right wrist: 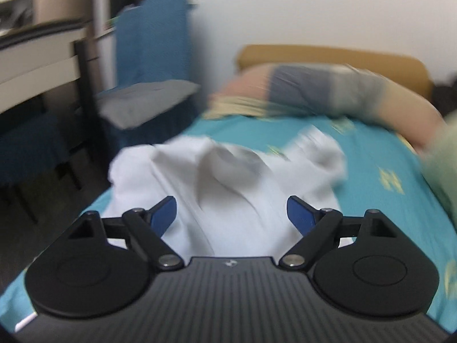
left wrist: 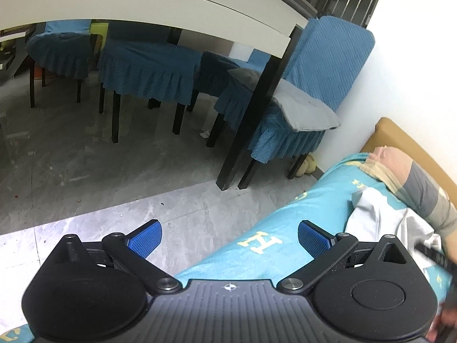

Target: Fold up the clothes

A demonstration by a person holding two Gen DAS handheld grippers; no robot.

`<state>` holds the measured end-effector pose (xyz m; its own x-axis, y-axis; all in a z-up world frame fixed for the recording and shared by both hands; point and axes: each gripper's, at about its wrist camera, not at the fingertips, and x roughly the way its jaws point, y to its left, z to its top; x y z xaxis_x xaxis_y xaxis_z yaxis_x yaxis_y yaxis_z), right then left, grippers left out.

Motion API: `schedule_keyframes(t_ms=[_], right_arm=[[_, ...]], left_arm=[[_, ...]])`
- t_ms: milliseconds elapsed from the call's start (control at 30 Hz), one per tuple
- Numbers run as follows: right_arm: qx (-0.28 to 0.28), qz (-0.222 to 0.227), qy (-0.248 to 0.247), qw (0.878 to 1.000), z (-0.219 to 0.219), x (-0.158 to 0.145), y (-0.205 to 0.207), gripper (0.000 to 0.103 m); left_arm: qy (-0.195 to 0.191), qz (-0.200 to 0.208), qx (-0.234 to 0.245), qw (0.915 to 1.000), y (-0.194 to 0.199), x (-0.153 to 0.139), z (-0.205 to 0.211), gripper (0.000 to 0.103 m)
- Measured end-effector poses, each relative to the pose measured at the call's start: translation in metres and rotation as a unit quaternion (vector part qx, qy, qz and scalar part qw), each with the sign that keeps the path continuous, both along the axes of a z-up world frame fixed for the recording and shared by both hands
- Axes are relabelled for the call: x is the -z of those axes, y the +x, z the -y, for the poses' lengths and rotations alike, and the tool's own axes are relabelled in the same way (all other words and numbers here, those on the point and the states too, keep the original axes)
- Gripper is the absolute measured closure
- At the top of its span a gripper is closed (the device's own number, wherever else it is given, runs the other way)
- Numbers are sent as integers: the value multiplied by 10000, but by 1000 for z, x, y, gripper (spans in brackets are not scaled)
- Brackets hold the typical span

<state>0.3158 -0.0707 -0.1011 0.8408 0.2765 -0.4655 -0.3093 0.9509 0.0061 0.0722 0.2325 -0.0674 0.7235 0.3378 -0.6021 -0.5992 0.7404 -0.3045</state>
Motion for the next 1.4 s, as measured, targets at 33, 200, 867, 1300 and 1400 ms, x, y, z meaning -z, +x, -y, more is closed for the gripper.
schedule_keyframes(t_ms=[33,200,867,1300,1400], right_arm=[[-148,53,-276,9995,-8,-2,12,17],[-749,-117,-994,9921,-33,-7,61,21],[561,-457,370,9967,7,9,90,62],[659,287,1194,9902,45,-108,-170,17],[689,167,1475,9865,68,-114,-246,17]], left_arm=[[13,-22,19,10000,2,1,1,1],[113,-161,127,9997,13,8,7,1],[681,-486,764,9936,33,29,40,1],[931,31,1470,9847,-15,-10,73,2],[836,-125,1770,9806,-16,-21,74,7]])
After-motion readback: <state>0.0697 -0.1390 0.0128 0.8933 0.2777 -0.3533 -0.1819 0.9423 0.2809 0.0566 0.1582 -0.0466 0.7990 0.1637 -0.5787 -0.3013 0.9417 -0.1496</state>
